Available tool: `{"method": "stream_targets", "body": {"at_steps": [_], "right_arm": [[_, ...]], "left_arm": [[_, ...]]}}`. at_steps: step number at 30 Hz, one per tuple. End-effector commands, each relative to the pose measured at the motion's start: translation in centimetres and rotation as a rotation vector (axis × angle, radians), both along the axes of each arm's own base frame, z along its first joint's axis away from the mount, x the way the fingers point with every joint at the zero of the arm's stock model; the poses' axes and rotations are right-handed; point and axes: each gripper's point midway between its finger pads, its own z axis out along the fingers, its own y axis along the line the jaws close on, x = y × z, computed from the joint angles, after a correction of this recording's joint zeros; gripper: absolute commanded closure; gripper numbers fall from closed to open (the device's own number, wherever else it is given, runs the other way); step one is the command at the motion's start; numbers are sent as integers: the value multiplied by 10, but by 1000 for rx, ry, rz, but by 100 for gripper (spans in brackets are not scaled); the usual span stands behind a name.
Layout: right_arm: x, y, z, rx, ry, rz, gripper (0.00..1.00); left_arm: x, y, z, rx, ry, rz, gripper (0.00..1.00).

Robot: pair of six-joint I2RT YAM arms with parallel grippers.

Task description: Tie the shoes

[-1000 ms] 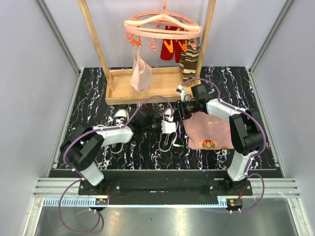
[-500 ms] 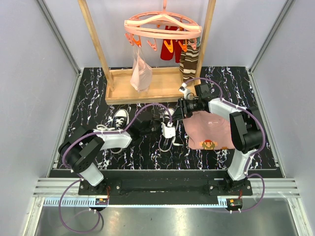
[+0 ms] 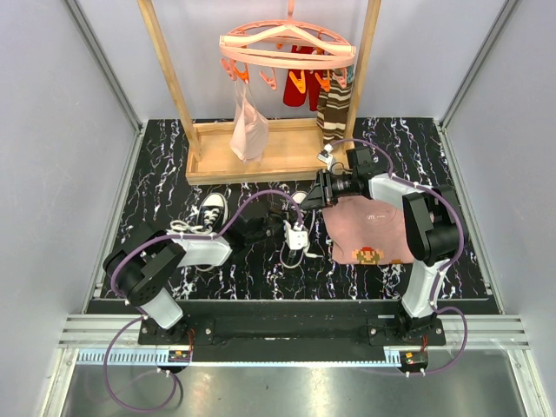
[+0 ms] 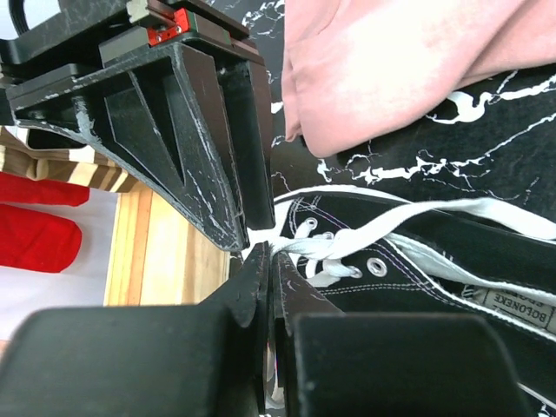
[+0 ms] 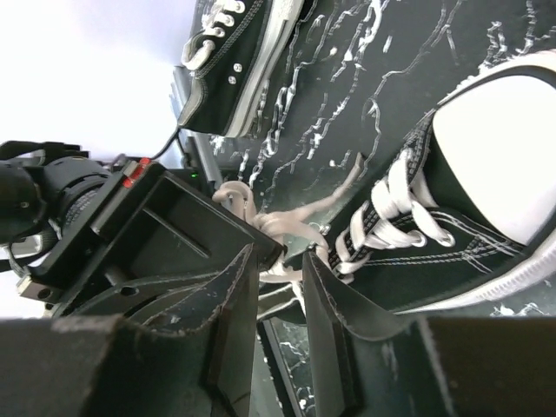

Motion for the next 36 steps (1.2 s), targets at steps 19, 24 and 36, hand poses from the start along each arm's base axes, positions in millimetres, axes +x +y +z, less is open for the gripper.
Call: {"method": "stream_targets", "body": {"at_steps": [19, 24, 36], "right_arm": [[-13, 0, 4, 285, 120, 4, 75], [-11, -3, 14, 399, 190, -2, 72], [-15, -5, 19, 420, 178, -22, 66]], "left_arm": [[4, -7, 34, -126, -52, 15, 100], [4, -6, 35, -128, -56, 16, 100], [6, -6, 37, -131, -52, 27, 100]]}}
